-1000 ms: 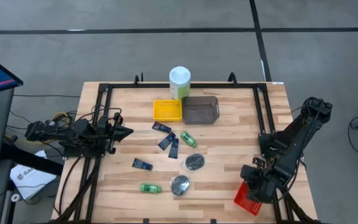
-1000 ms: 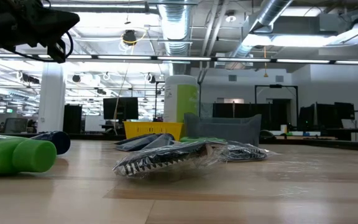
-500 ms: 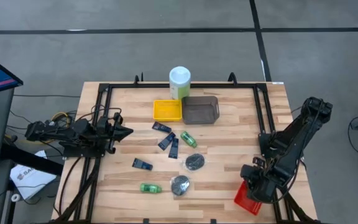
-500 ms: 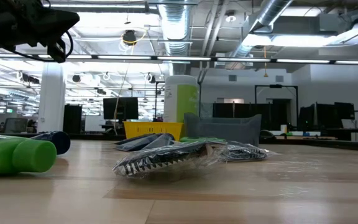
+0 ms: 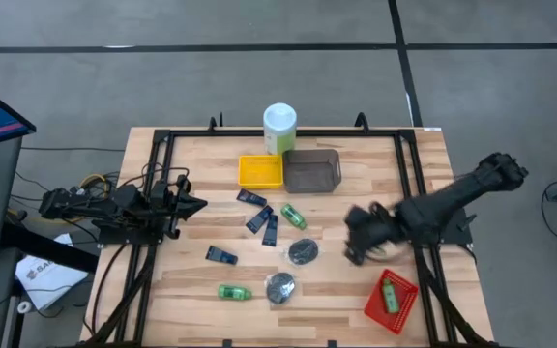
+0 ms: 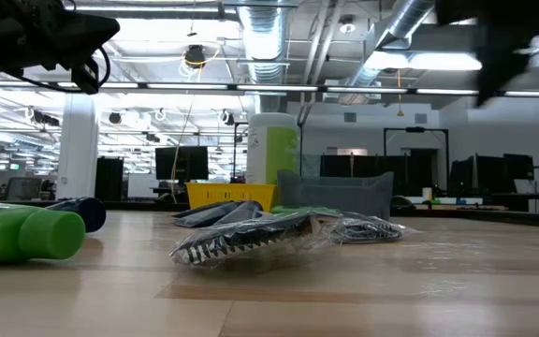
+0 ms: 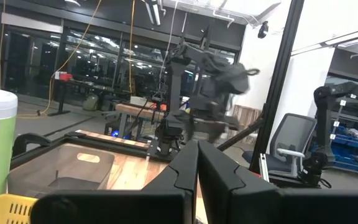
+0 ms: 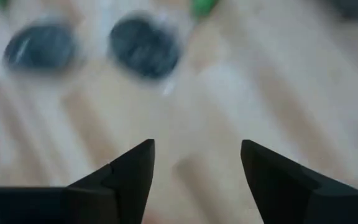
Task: Pick & Place Travel size toiletries
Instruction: Put the green shampoo bottle into the red basket
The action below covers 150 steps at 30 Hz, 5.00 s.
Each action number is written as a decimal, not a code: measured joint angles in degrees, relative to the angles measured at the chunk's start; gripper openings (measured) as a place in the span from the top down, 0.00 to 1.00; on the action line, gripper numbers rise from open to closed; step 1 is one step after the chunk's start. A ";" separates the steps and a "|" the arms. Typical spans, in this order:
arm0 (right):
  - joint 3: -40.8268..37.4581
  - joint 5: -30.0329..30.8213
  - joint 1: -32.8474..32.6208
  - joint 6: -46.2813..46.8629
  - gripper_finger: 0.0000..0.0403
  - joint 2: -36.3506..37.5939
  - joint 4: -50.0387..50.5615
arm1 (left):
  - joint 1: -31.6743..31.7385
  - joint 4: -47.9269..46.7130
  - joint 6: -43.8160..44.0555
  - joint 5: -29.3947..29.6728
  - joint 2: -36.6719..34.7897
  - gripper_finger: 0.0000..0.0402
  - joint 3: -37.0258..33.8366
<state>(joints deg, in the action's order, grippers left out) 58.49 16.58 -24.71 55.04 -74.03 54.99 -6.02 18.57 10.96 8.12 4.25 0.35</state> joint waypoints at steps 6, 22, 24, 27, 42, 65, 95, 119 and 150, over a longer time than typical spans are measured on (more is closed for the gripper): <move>5.82 -3.52 13.88 -12.72 0.42 -9.67 -2.56 | 0.00 0.00 0.00 0.00 0.00 0.98 -0.01; 19.14 -12.31 22.53 -25.73 0.42 -36.55 -8.98 | 0.00 0.49 0.00 0.00 0.02 0.98 -0.01; 20.33 -12.41 23.10 -26.30 0.42 -38.34 -8.88 | 0.00 0.55 0.00 0.00 0.02 0.98 -0.01; 21.26 -14.59 23.68 -26.61 0.42 -40.49 -8.97 | -0.01 0.83 0.00 0.00 0.02 0.98 -0.01; 21.32 -16.14 24.45 -27.01 0.56 -44.16 -9.61 | -0.02 1.03 0.00 0.00 0.02 0.98 -0.01; 20.76 -15.35 19.27 -28.03 0.80 -25.84 3.38 | -0.02 1.17 0.00 0.00 0.02 0.98 -0.01; 6.70 -22.58 -31.94 -7.40 0.78 -9.32 17.39 | -0.01 1.73 0.00 0.07 0.02 0.98 -0.01; 8.55 -24.02 -32.10 -42.87 0.78 -24.19 21.32 | -0.01 2.05 0.00 0.42 0.03 0.98 0.00; 10.44 -17.68 -26.95 -57.11 0.78 -24.67 13.16 | 0.00 2.08 0.00 0.42 0.02 0.98 0.00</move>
<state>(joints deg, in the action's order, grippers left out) 68.93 -1.10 -51.66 -2.08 -98.70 68.15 -6.02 20.64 10.96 8.54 4.27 0.36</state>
